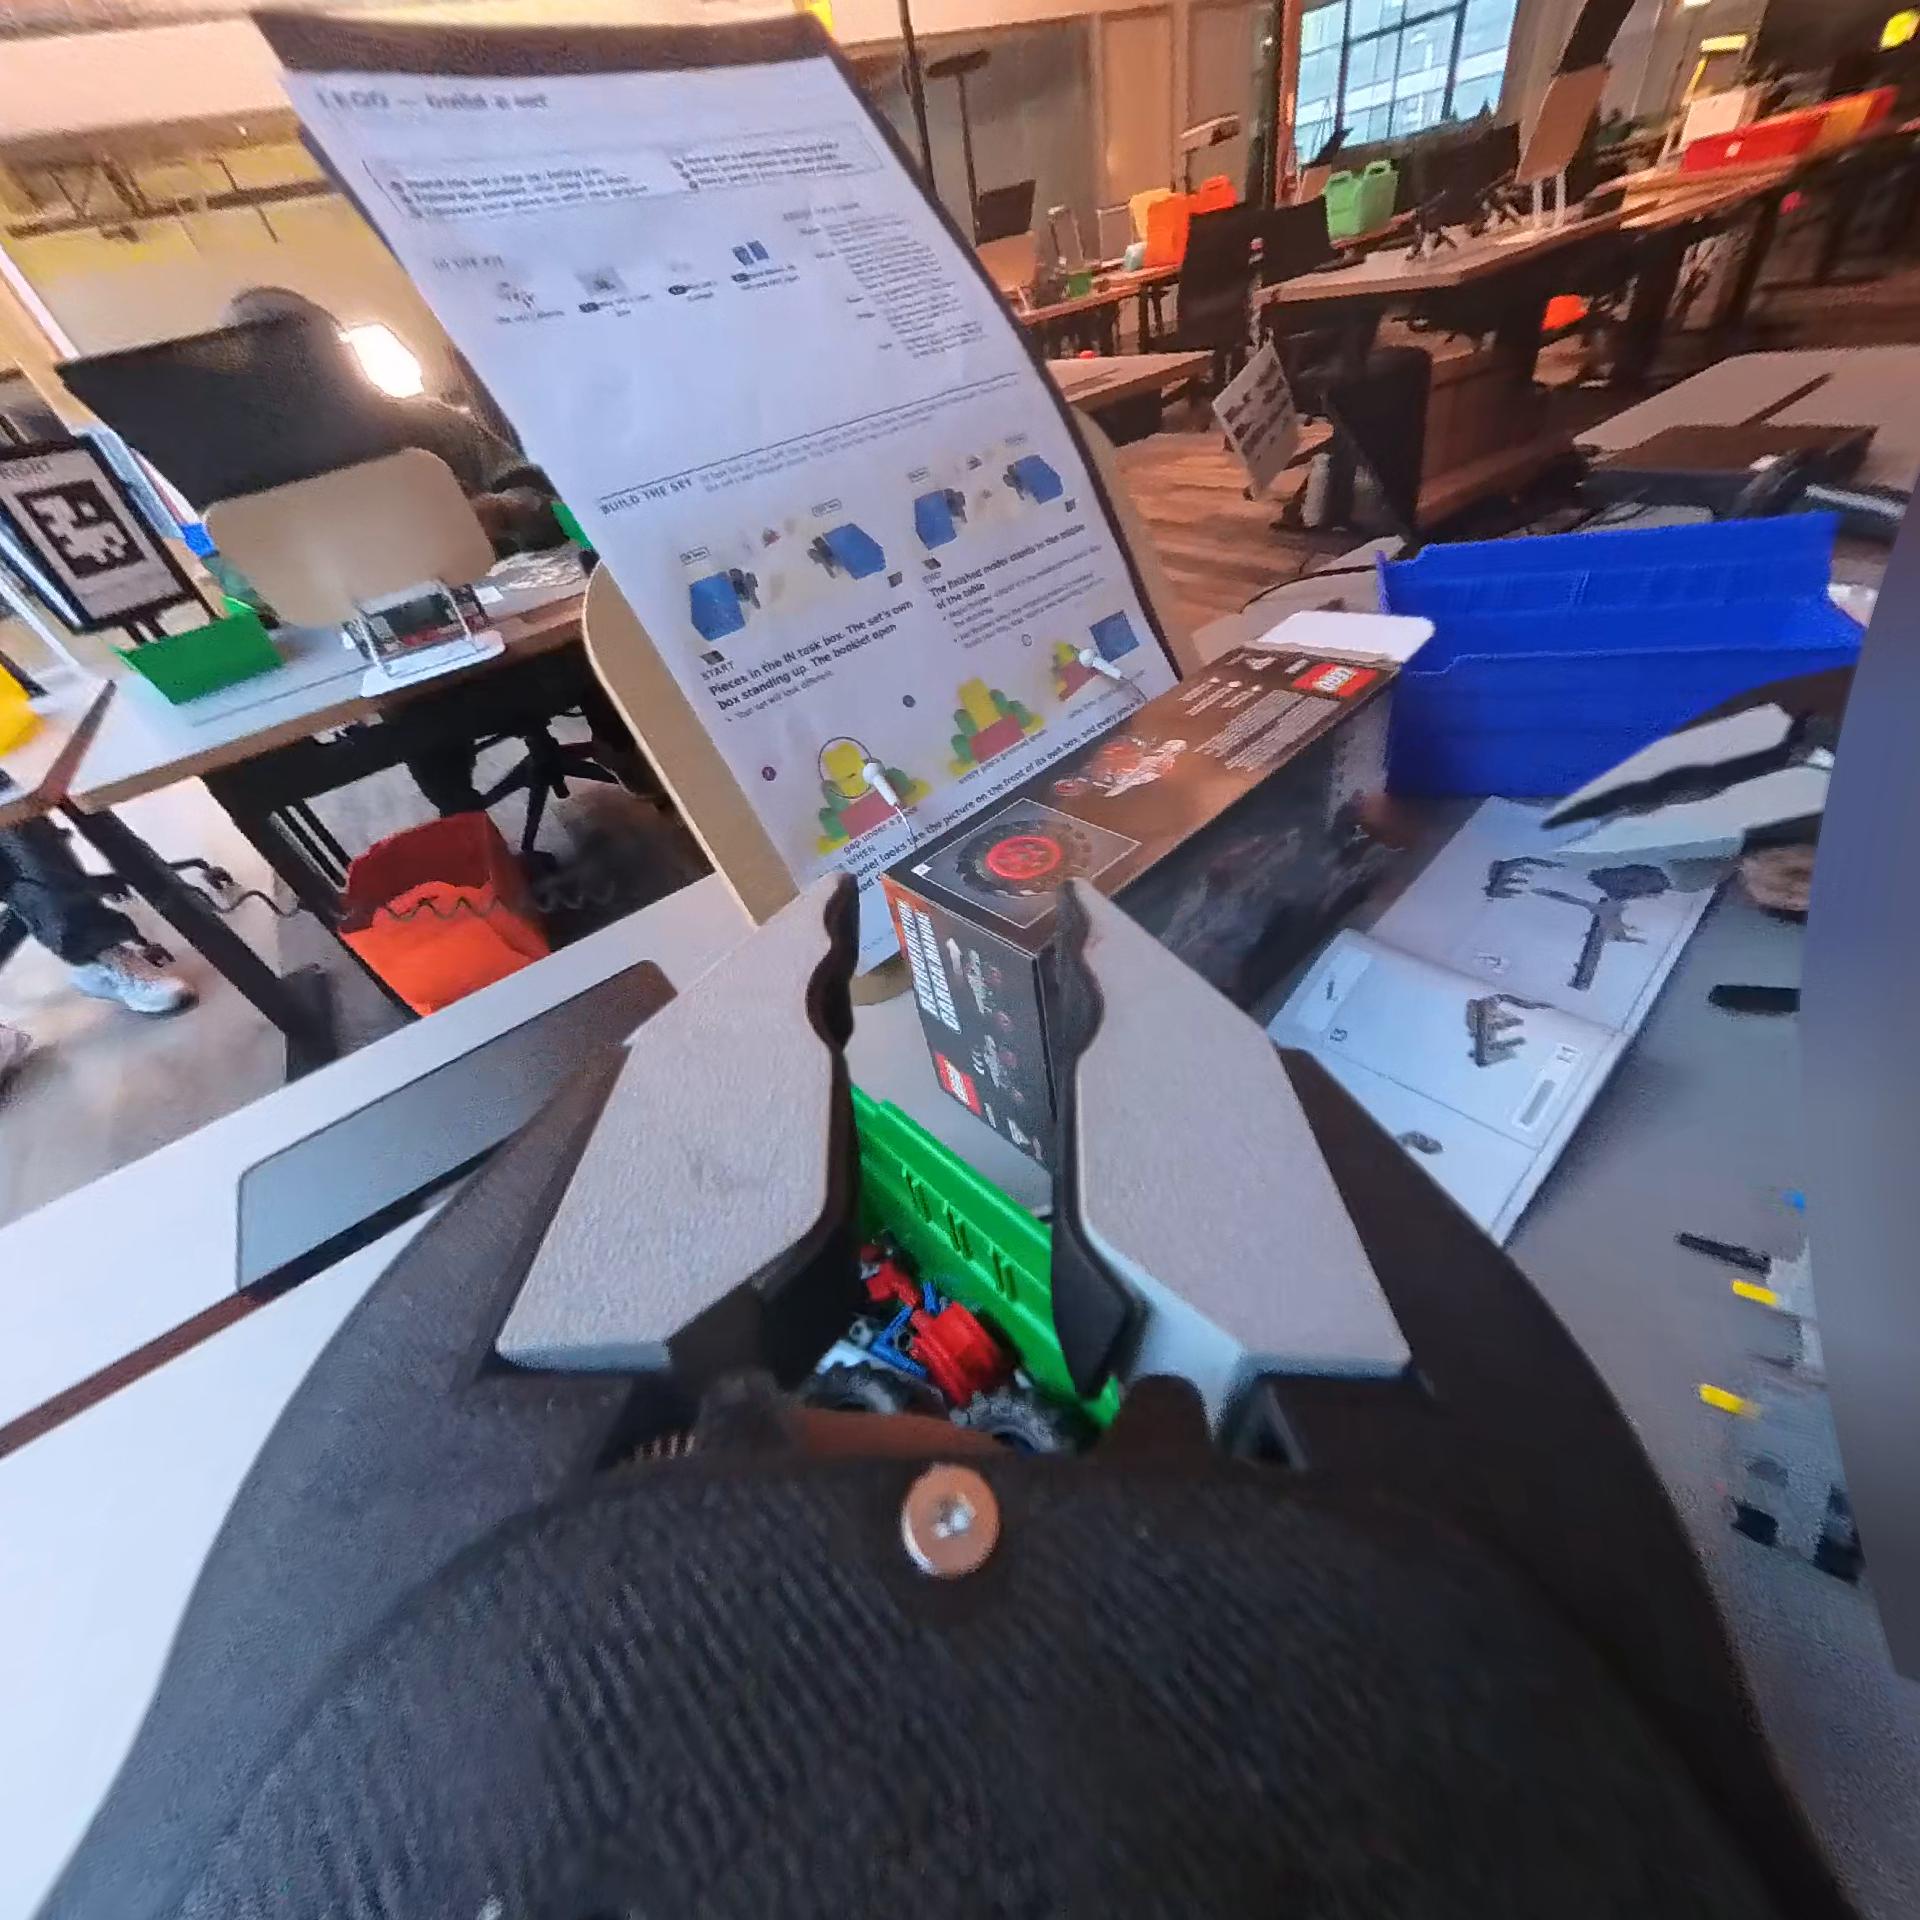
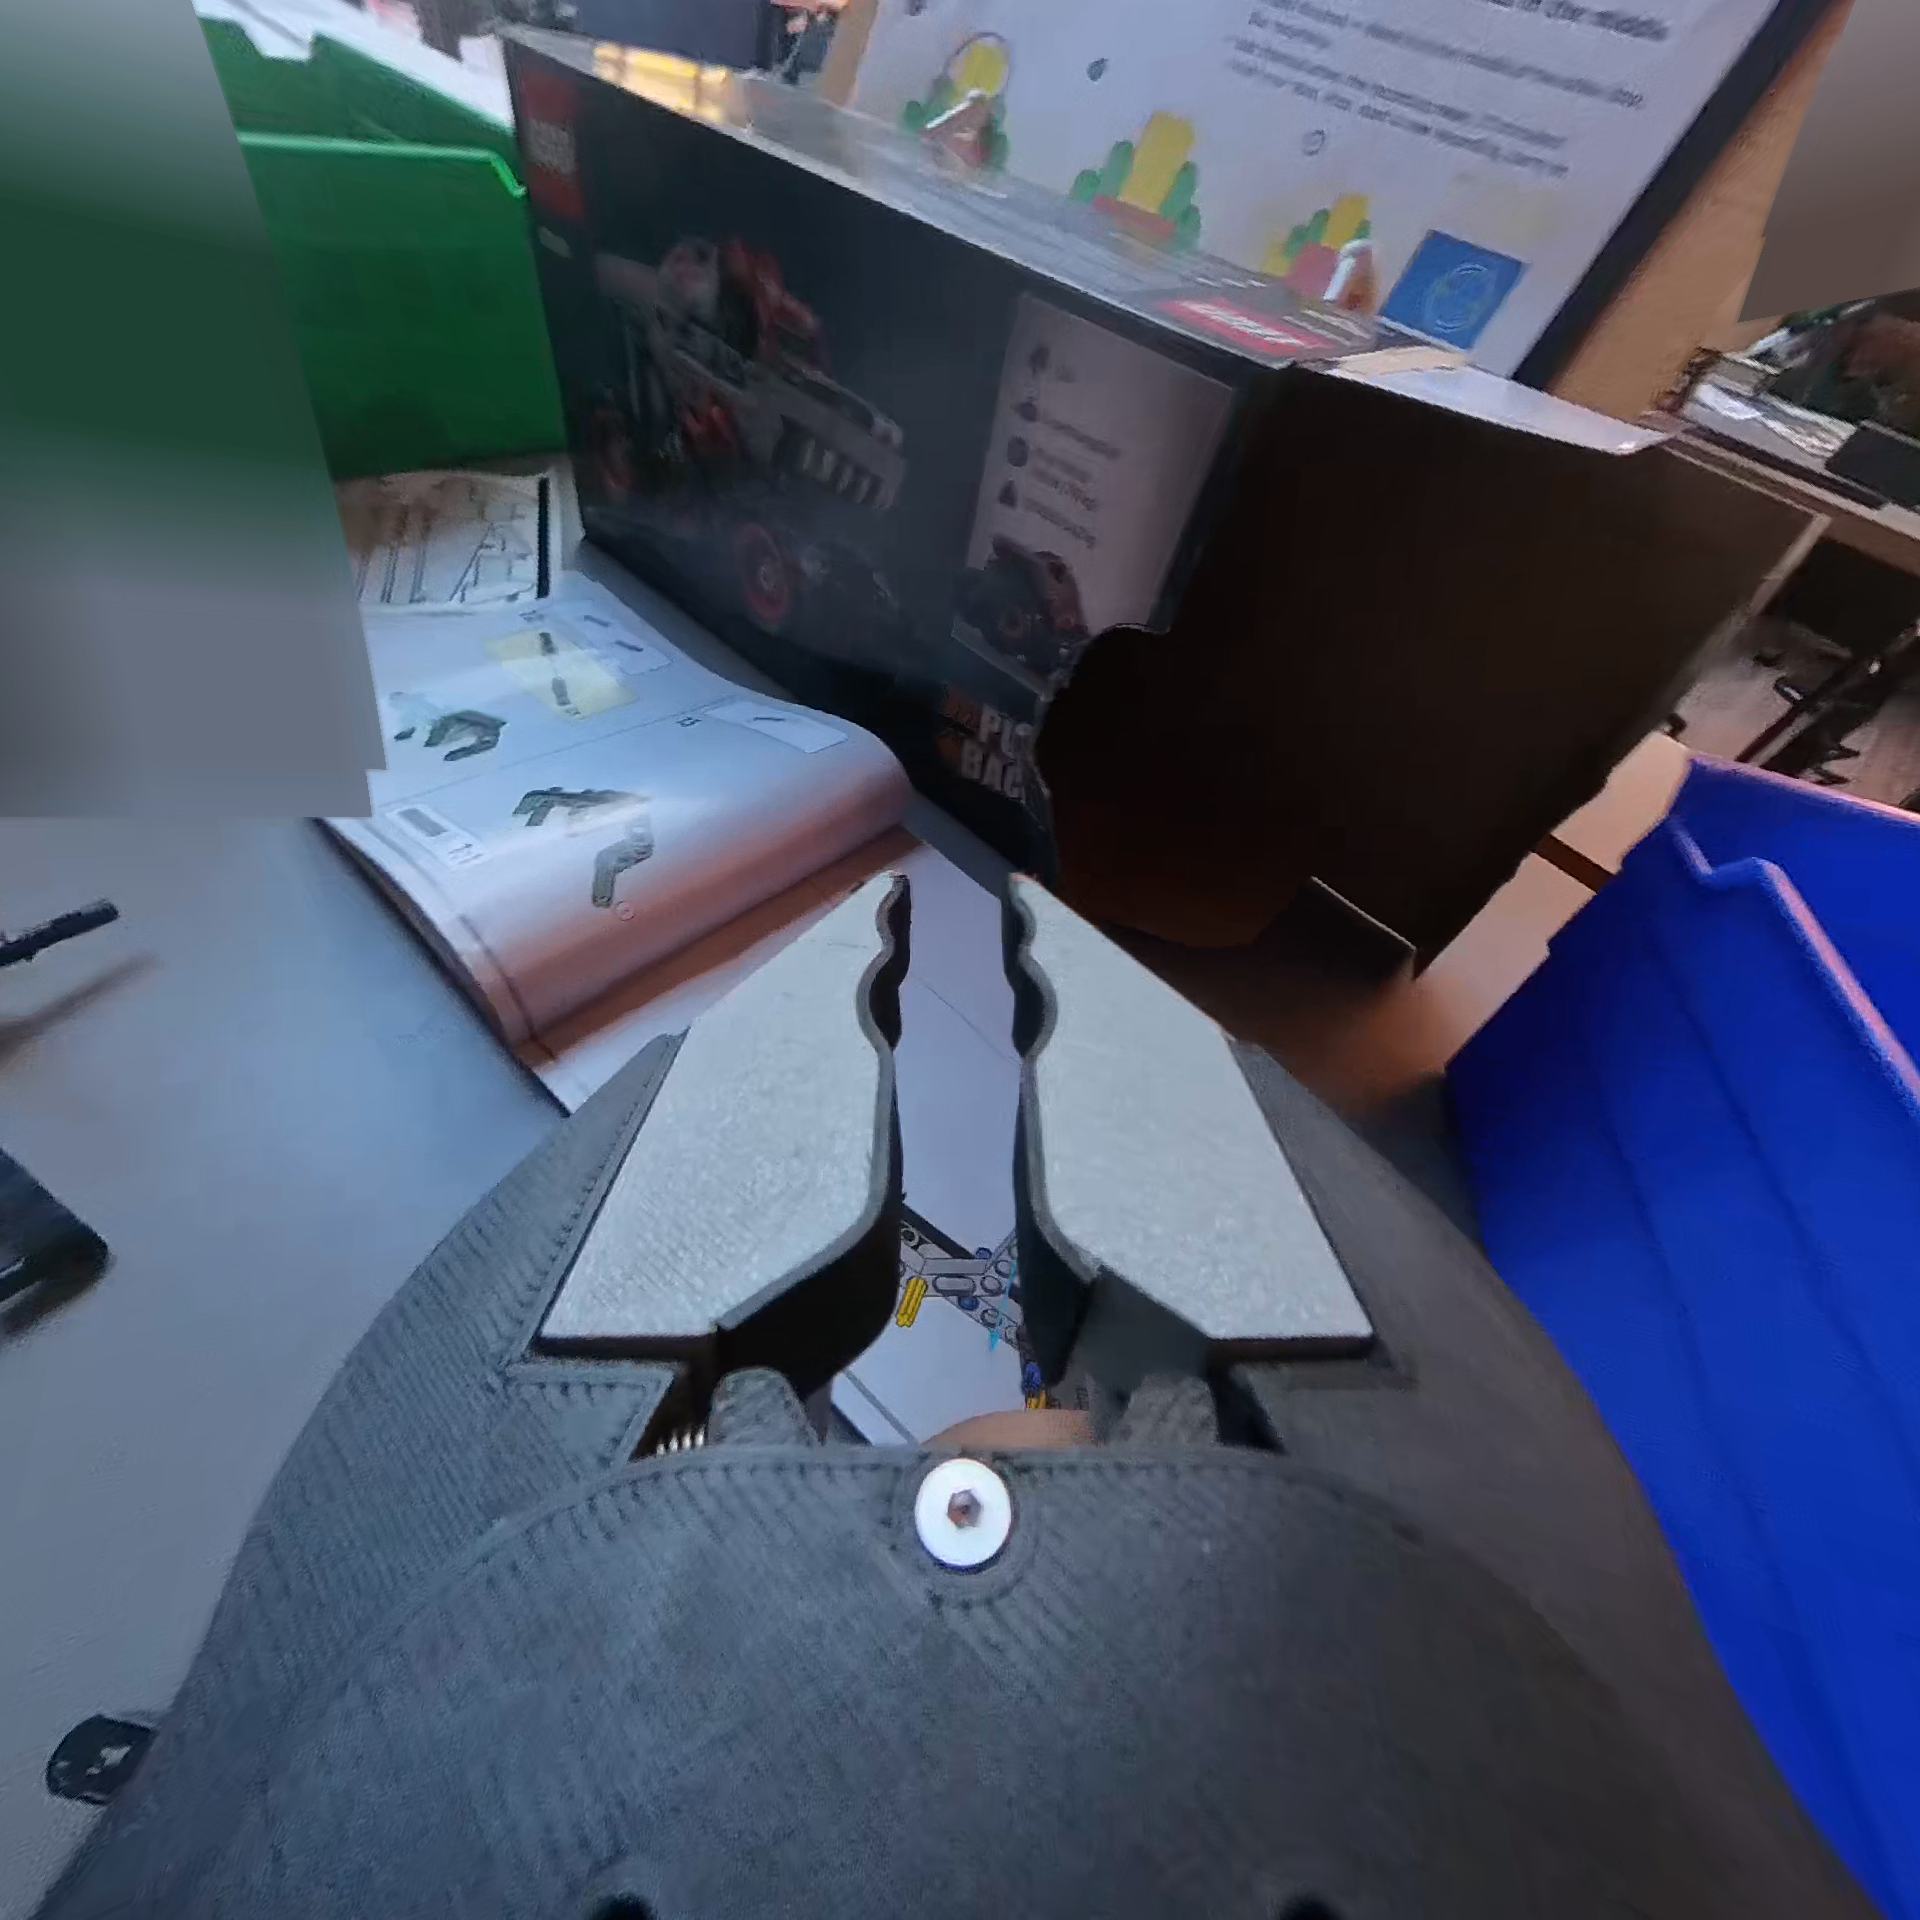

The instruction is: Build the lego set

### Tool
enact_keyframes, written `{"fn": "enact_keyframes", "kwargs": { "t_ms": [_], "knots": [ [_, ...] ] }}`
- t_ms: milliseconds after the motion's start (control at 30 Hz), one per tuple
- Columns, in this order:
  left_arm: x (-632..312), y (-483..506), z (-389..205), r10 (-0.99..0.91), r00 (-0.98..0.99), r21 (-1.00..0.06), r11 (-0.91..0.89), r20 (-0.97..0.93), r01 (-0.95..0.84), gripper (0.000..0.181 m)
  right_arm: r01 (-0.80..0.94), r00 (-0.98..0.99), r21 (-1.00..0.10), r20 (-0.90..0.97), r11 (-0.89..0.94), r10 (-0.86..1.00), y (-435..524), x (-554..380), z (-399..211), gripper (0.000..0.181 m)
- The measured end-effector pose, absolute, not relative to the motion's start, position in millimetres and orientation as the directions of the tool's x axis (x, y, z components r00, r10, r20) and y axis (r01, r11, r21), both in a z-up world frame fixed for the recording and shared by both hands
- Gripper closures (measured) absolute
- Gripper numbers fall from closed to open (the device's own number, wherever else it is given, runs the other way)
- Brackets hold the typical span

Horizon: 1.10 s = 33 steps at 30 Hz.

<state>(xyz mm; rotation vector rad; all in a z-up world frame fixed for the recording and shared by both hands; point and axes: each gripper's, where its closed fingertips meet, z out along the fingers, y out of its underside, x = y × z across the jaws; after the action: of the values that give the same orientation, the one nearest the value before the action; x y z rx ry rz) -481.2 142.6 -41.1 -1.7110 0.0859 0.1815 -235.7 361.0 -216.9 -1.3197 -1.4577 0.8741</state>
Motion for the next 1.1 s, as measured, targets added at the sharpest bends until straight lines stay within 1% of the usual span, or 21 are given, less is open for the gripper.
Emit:
{"fn": "enact_keyframes", "kwargs": {
  "t_ms": [100, 200, 300, 367, 500, 567, 700, 833, 933, 1000, 1100],
  "knots": [
    [-491, 151, -49, 0.067, 0.991, -0.982, -0.161, -0.113, -0.101, 0.149, 0.318, 0.037, -0.933, 0.186, 0.165, 0.982, 361, -237, -219, 0.164],
    [-496, 152, -53, 0.063, 0.996, -0.981, -0.191, -0.055, -0.042, 0.146, 0.295, 0.032, -0.945, 0.157, 0.141, 0.987, 361, -236, -215, 0.166],
    [-501, 139, -56, 0.089, 0.995, -0.979, -0.204, -0.041, -0.022, 0.146, 0.287, 0.024, -0.950, 0.133, 0.121, 0.991, 361, -236, -214, 0.167],
    [-500, 125, -64, 0.089, 0.994, -0.969, -0.246, -0.055, -0.031, 0.150, 0.282, 0.025, -0.952, 0.132, 0.120, 0.991, 361, -235, -213, 0.167],
    [-510, 95, -104, 0.134, 0.982, -0.893, -0.446, -0.135, -0.062, 0.152, 0.284, 0.017, -0.949, 0.151, 0.140, 0.988, 357, -235, -214, 0.169],
    [-513, 82, -121, 0.130, 0.980, -0.853, -0.518, -0.152, -0.064, 0.153, 0.291, 0.015, -0.944, 0.166, 0.155, 0.986, 355, -236, -215, 0.169],
    [-515, 82, -135, 0.110, 0.988, -0.834, -0.551, -0.107, -0.029, 0.154, 0.293, 0.047, -0.939, 0.203, 0.181, 0.978, 361, -236, -214, 0.171],
    [-514, 91, -155, 0.042, 0.994, -0.784, -0.618, -0.105, -0.057, 0.152, 0.293, 0.105, -0.937, 0.229, 0.190, 0.968, 372, -231, -212, 0.171],
    [-503, 92, -179, -0.043, 0.997, -0.711, -0.699, -0.056, -0.070, 0.150, 0.301, 0.136, -0.935, 0.235, 0.186, 0.963, 378, -231, -212, 0.171],
    [-510, 93, -190, -0.038, 0.994, -0.676, -0.731, -0.099, -0.096, 0.149, 0.310, 0.148, -0.932, 0.243, 0.189, 0.959, 381, -232, -213, 0.171],
    [-512, 86, -211, -0.080, 0.985, -0.588, -0.794, -0.154, -0.156, 0.147, 0.318, 0.162, -0.928, 0.254, 0.194, 0.953, 384, -234, -214, 0.172]
  ]
}}
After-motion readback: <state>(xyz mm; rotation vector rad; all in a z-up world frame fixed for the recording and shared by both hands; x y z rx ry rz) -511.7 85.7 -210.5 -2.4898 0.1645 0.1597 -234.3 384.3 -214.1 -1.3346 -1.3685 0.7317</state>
